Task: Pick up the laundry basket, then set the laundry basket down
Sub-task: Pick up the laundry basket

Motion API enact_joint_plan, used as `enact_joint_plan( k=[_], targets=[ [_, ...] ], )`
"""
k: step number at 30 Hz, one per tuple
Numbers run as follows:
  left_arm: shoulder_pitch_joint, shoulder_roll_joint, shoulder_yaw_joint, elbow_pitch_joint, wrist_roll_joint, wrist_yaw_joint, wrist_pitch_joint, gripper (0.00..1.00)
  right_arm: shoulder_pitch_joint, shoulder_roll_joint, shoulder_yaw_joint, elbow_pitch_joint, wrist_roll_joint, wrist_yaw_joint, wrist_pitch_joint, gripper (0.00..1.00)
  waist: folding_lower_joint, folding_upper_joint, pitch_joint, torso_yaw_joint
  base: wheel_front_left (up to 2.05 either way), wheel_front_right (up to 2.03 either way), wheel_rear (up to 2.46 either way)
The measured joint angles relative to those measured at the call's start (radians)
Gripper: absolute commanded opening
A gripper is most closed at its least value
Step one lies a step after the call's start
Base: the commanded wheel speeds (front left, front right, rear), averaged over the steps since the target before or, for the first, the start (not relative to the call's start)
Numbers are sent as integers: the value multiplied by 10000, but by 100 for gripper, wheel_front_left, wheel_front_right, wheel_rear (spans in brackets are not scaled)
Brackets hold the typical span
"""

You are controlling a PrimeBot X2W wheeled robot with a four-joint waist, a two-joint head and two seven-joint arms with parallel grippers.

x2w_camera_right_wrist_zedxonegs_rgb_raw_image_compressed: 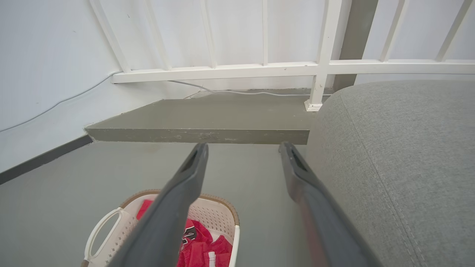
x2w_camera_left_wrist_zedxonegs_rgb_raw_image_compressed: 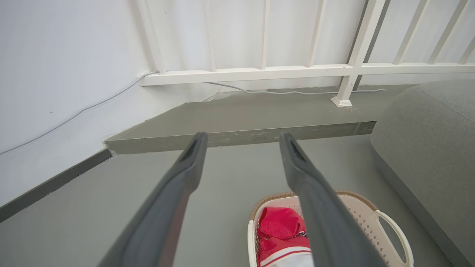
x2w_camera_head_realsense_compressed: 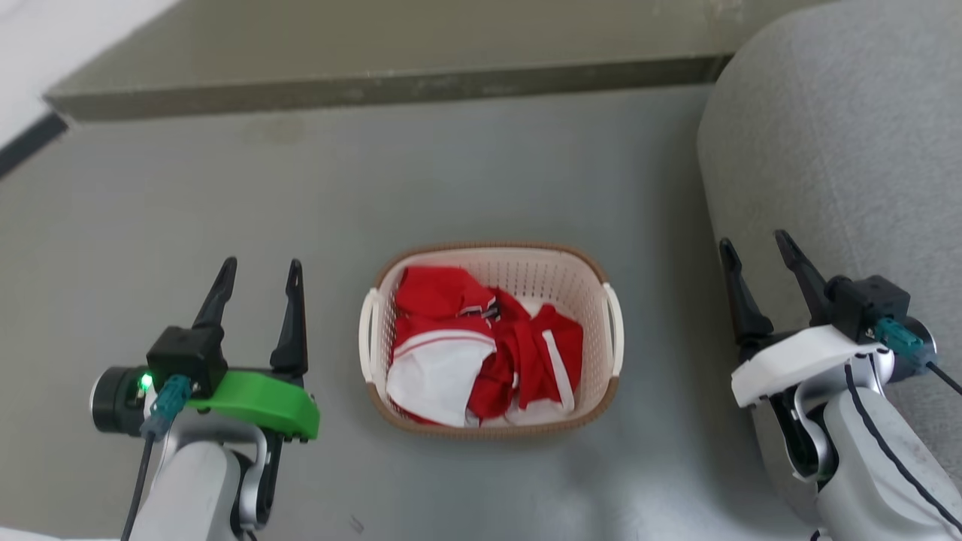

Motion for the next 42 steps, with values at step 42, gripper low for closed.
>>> enact_joint_plan(
  k=[42],
  targets=[
    [-4253,-479,65,2876,-621,-1047,738,100,-3456,443,-58,1195,-247,267,-56,100,1,0,5514,100,0,0,0]
  ],
)
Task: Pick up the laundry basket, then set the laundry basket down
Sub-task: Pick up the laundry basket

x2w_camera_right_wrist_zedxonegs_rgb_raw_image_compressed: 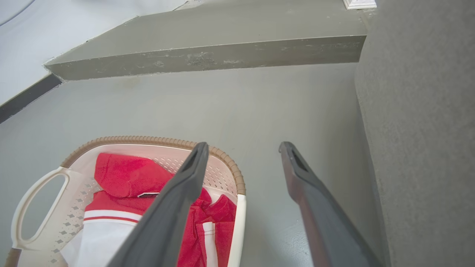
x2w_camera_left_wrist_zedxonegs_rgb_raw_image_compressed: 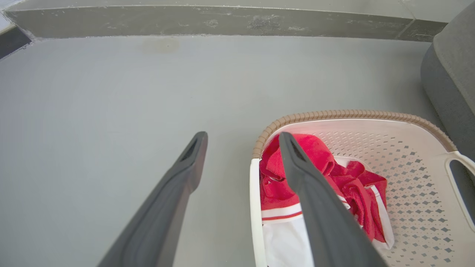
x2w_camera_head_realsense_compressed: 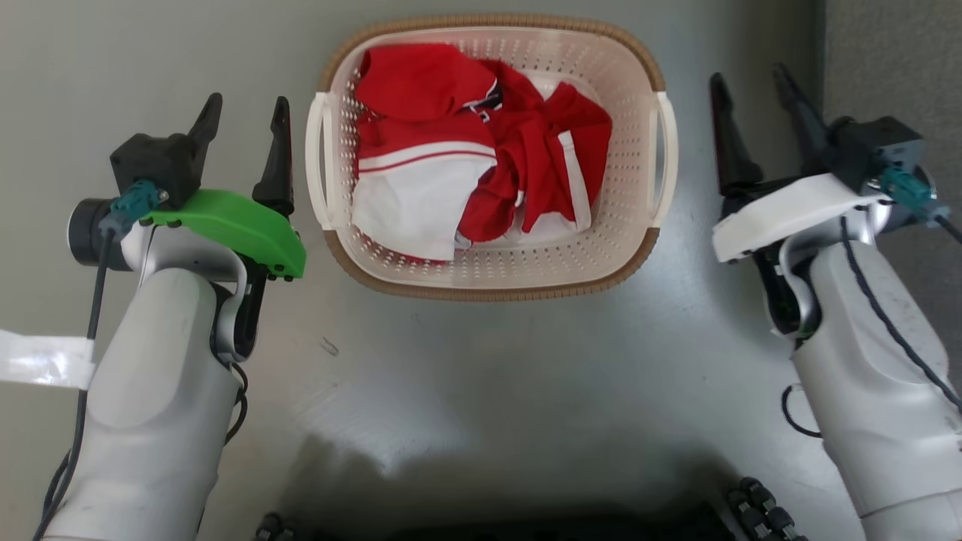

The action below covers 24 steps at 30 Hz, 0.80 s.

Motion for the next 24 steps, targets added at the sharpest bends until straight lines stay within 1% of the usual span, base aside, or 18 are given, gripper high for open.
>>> enact_joint_plan(
  k=[4,6,10,12,14,17,20,24],
  targets=[
    [-190,-94,-29,466,-21,-96,56,100,-162,165,109,360,-4,4,0,100,0,0,335,-26,0,0,0],
    [-284,-167,-46,727,-86,-115,123,100,-248,167,130,570,-4,75,0,100,0,0,497,-42,0,0,0],
    [-504,-278,-61,1231,-174,-339,140,100,-387,259,209,968,-4,86,0,100,0,0,810,-84,0,0,0],
    [-618,-293,-86,1459,-188,-422,140,100,-495,305,257,1104,-6,92,0,100,-1,0,956,-112,0,0,0],
    [-732,-309,-113,1710,-190,-456,140,100,-619,351,343,1292,-19,174,0,100,-1,0,1096,-143,0,0,0],
    [-895,-328,-190,2094,-190,-608,186,100,-749,418,439,1559,-19,174,0,100,-1,0,1283,-193,0,0,0],
    [-1104,-336,-280,2472,-190,-648,253,100,-911,437,506,1850,-19,178,0,100,-1,0,1459,-232,0,0,0],
    [-1397,-336,-270,2917,-207,-725,301,100,-1143,495,623,2151,-19,268,0,100,-1,0,1671,-269,0,0,0]
  ],
)
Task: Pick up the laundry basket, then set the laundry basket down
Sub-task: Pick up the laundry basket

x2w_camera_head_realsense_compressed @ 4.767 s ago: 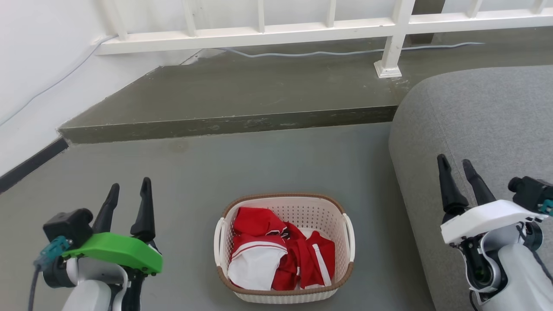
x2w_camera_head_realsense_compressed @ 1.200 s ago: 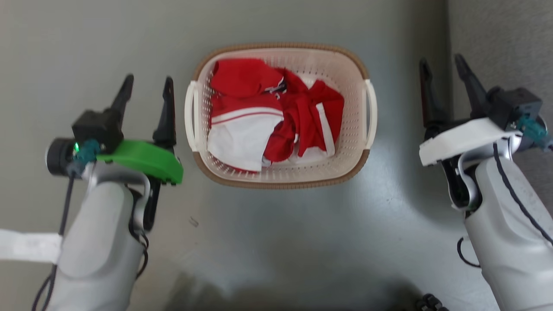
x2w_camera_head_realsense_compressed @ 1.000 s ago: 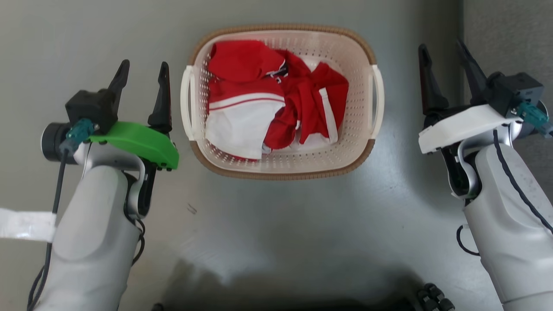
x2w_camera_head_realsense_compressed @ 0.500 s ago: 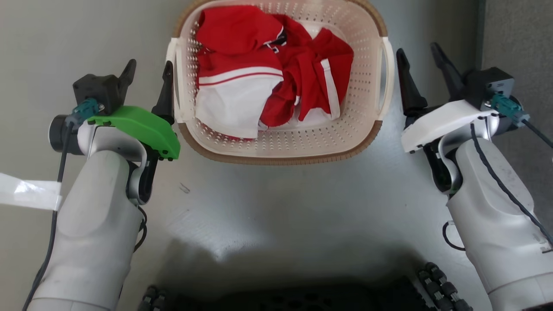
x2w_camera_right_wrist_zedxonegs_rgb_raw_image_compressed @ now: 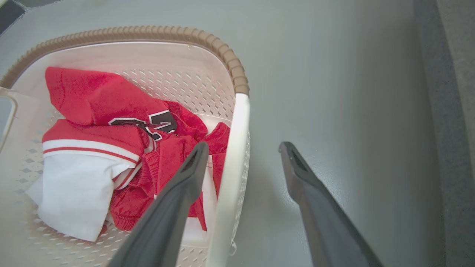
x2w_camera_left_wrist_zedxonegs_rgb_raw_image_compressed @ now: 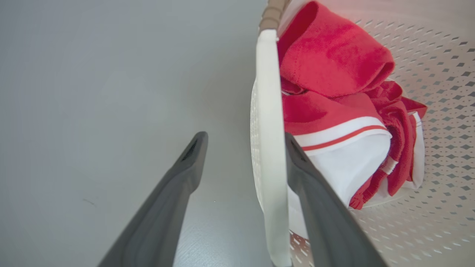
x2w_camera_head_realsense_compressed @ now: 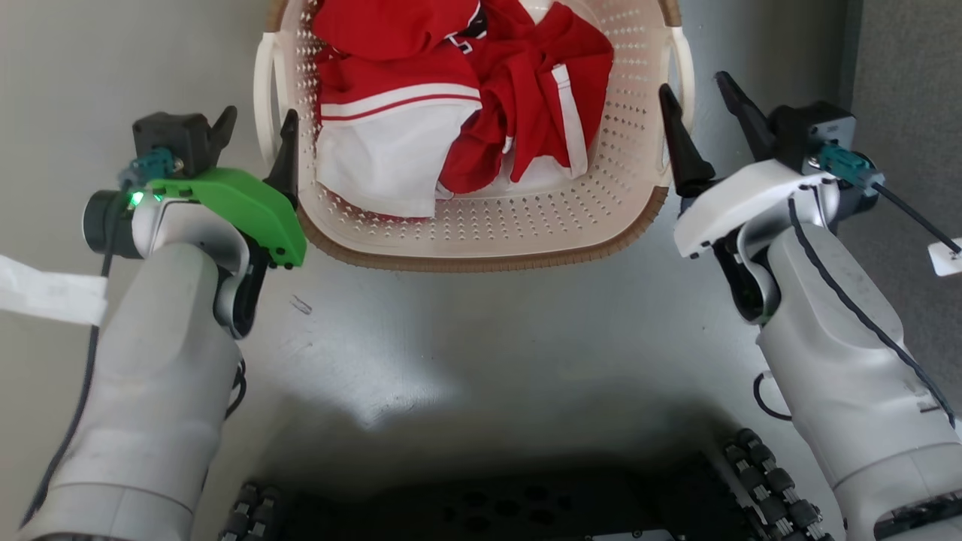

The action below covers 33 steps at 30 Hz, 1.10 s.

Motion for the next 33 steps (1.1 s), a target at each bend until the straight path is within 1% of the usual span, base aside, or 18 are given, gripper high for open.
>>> enact_joint_plan(
  k=[12,13,14,15,17,18,23,31,33],
  targets=[
    [-961,-38,17,1145,-207,-242,94,100,-674,119,307,978,-13,88,0,100,0,0,376,-74,0,0,0],
    [-1023,-59,13,1239,-268,-251,96,38,-734,123,336,1039,-13,104,0,42,0,0,382,-74,0,0,0],
    [-1084,-77,2,1323,-320,-257,146,0,-786,130,357,1078,-13,113,0,0,0,0,387,-74,0,0,0],
    [-1144,-107,-15,1377,-332,-295,169,0,-848,140,368,1147,-12,115,0,0,0,0,390,-74,0,0,0],
    [-1218,-284,-61,1476,-336,-378,167,0,-940,284,476,1231,-12,249,-2,0,0,0,396,-74,0,0,0],
    [-1265,-343,-54,1551,-366,-372,161,0,-965,368,456,1287,12,242,-8,0,0,0,395,-74,0,0,0],
    [-1379,-343,-65,1774,-418,-378,127,0,-1084,353,428,1459,59,251,-33,0,0,0,384,-71,0,0,0],
    [-1516,-514,-161,2454,-456,-428,0,0,-1207,437,422,2011,100,265,-27,0,0,0,154,-43,0,0,0],
    [-1514,-571,-205,2652,-472,-428,0,0,-1208,445,422,2173,102,339,-27,0,0,0,40,-34,0,0,0]
  ],
)
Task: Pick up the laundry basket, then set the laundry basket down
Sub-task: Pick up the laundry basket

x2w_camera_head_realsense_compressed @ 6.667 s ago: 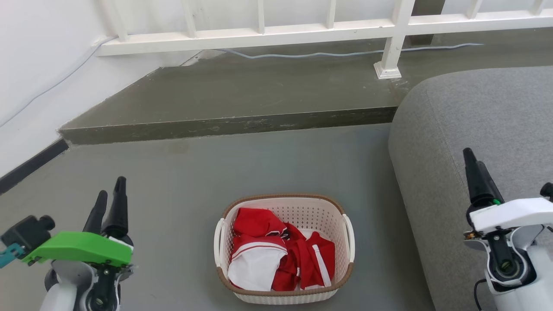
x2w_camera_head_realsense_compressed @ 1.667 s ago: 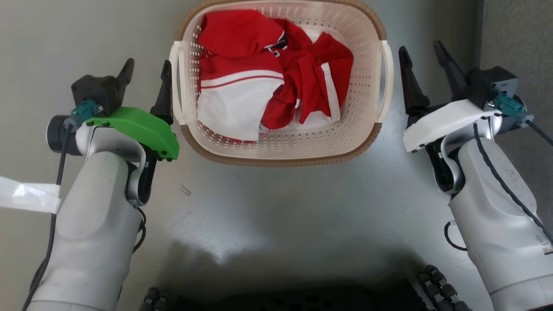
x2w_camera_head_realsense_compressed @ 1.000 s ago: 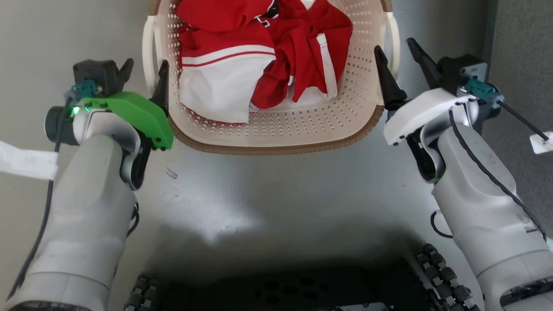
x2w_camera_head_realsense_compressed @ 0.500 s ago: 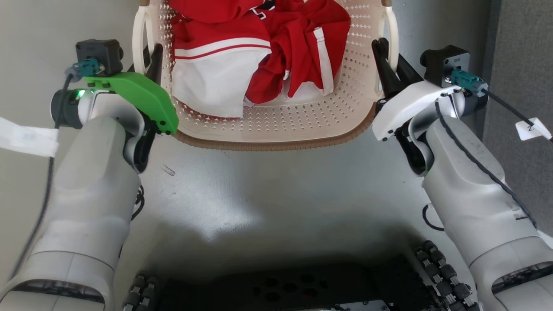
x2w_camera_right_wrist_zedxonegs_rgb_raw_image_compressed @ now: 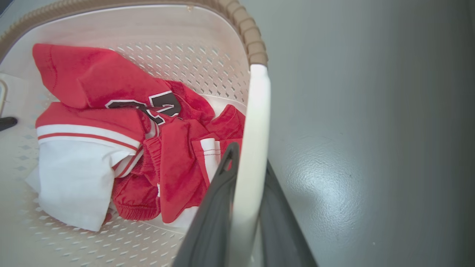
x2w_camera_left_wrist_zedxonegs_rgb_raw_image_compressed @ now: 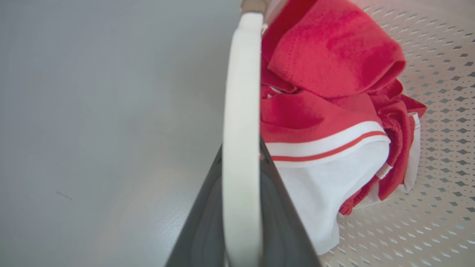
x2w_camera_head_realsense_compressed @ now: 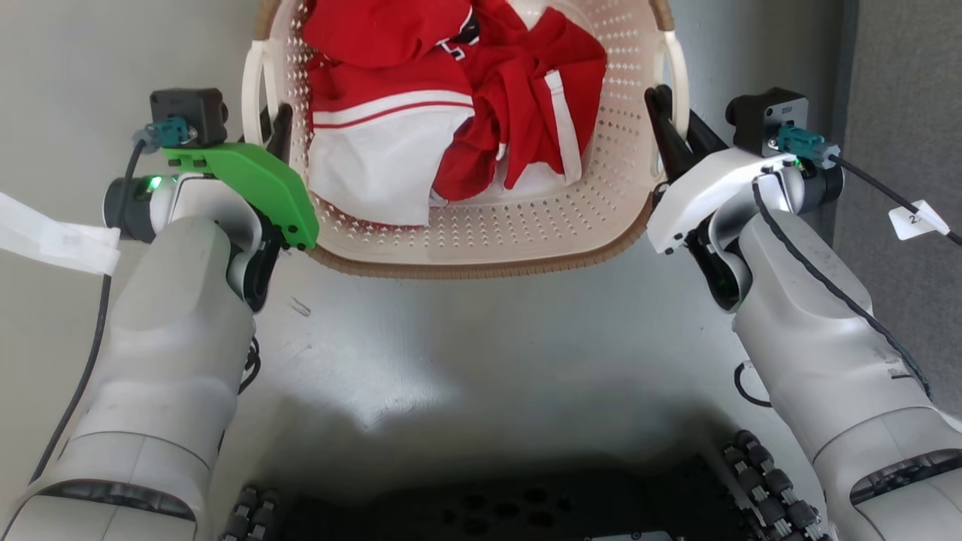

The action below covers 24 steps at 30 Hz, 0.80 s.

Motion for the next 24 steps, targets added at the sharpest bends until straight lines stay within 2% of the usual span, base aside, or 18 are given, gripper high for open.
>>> enact_joint_plan(
  k=[12,24],
  targets=[
    [35,-167,-132,974,-288,-81,196,0,-98,82,219,968,58,198,27,0,-1,0,-1027,6,0,0,0],
    [523,-420,-242,1795,-660,-127,988,0,54,236,357,2295,529,362,138,0,-1,0,-2589,-1,0,0,0]
  ],
)
